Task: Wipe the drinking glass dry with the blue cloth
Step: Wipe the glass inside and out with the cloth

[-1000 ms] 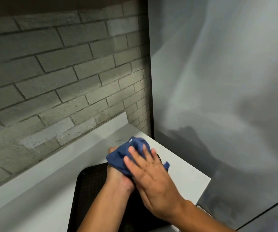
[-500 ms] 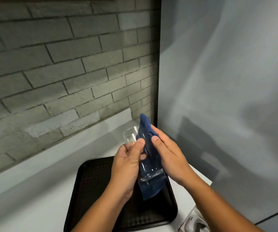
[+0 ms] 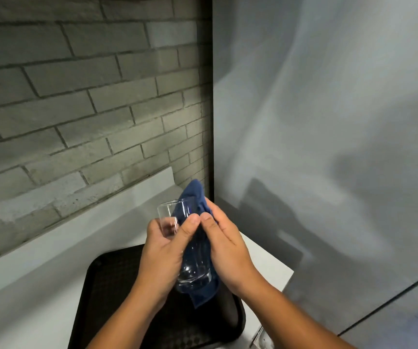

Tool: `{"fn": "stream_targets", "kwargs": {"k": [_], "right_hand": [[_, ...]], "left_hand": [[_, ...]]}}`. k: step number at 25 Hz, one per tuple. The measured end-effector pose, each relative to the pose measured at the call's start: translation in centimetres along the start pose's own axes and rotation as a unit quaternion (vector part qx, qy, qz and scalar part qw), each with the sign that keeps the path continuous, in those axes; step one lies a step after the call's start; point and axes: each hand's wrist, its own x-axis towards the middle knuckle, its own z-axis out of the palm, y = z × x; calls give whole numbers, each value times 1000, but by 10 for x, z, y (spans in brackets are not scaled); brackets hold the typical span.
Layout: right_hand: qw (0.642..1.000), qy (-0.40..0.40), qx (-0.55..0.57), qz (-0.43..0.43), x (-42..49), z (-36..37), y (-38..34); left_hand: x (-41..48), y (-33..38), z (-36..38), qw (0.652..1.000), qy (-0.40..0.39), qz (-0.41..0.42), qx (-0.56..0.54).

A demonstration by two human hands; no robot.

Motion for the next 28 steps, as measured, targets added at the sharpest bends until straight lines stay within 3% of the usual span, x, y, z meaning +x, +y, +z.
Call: {"fn": "stream_targets", "kwargs": {"k": [4,9,24,28], "right_hand": [[1000,10,-1,-6,3,-4,2],[995,38,-80,-36,4,-7,-4],[998,49,-44,-24,4,4,-9],[997,52,-52,-40,4,6,-7]], "left_hand": [[5,4,-2,1000,-17,7,2],[16,11,2,1000,-16,18,14],[24,24,4,998,19,12,54],[15,30,-1,1000,-8,1,-6]]}}
